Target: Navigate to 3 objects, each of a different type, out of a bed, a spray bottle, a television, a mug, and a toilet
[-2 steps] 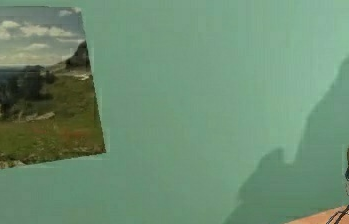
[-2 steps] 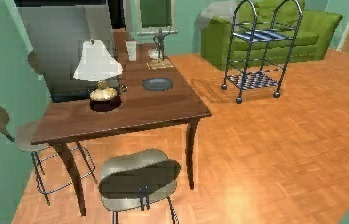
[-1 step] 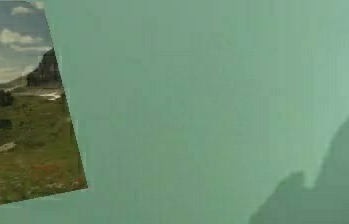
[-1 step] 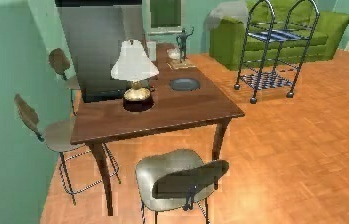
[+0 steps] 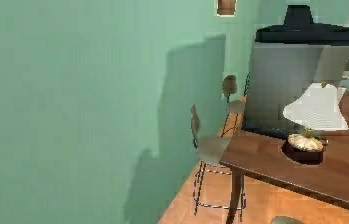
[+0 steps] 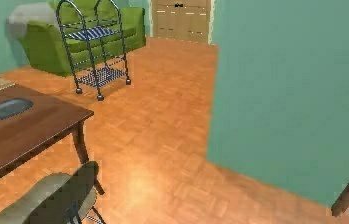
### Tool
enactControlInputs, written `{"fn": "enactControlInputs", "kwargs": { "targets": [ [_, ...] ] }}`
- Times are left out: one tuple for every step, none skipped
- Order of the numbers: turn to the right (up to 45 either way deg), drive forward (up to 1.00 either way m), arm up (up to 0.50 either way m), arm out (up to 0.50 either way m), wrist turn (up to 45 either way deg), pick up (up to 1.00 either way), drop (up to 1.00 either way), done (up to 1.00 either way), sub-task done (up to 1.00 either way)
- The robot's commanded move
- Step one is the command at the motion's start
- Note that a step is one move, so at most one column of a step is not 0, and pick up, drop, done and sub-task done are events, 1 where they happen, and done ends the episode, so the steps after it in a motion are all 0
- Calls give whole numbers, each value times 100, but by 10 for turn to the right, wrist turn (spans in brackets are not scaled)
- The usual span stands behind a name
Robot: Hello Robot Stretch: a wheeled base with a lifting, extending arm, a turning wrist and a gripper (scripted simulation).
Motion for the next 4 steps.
{"fn": "enactControlInputs", "kwargs": {
  "targets": [
    [450, 0, 0, 0, 0, 0, 0, 0, 0],
    [450, 0, 0, 0, 0, 0, 0, 0, 0],
    [120, 0, 0, 0, 0, 0, 0, 0, 0],
    [0, 60, 0, 0, 0, 0, 0, 0, 0]
  ]
}}
